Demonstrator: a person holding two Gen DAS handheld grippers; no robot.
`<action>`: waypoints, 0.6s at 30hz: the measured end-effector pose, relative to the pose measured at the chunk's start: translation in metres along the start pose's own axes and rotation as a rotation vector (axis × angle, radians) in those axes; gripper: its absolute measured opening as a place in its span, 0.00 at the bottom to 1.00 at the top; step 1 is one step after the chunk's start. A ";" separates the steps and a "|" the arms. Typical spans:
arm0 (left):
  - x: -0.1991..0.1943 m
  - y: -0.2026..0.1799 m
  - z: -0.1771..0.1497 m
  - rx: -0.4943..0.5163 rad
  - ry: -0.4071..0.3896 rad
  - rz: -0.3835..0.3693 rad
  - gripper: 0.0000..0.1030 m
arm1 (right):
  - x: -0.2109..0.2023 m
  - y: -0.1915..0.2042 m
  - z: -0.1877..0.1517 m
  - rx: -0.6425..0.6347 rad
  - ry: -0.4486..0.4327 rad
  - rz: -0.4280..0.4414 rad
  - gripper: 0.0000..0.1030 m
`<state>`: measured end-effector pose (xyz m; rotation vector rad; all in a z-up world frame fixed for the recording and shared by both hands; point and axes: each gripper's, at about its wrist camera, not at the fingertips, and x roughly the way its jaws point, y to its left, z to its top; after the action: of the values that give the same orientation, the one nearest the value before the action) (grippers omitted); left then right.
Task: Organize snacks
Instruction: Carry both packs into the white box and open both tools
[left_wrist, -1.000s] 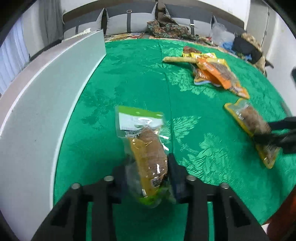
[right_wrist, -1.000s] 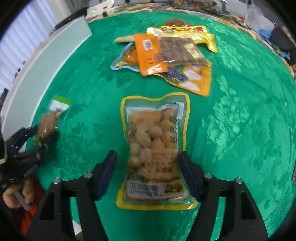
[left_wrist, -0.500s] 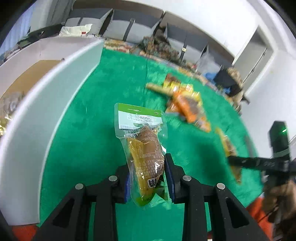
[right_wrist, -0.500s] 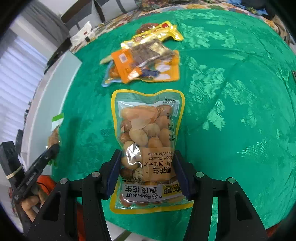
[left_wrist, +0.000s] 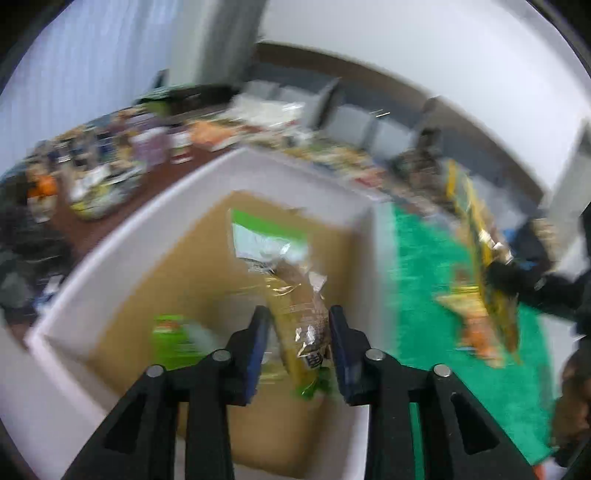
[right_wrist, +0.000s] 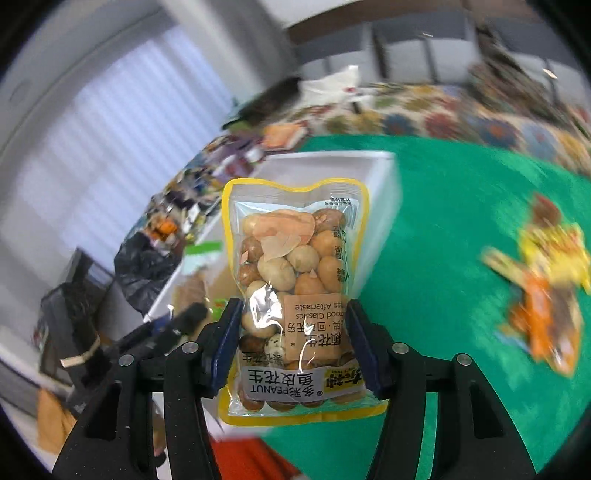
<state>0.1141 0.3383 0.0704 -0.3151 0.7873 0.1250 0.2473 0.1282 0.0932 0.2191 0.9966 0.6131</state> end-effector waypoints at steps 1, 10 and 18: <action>0.008 0.011 0.000 -0.006 0.025 0.046 0.67 | 0.015 0.006 0.005 -0.010 0.017 -0.005 0.61; 0.014 0.035 -0.038 -0.056 0.060 0.119 0.94 | 0.045 0.025 -0.012 -0.067 0.087 -0.089 0.64; -0.002 -0.058 -0.040 0.038 0.018 -0.068 0.94 | -0.031 -0.122 -0.090 -0.013 -0.073 -0.409 0.64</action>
<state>0.0985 0.2709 0.0588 -0.3072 0.7948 0.0431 0.2064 0.0022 0.0129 0.0226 0.9323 0.2364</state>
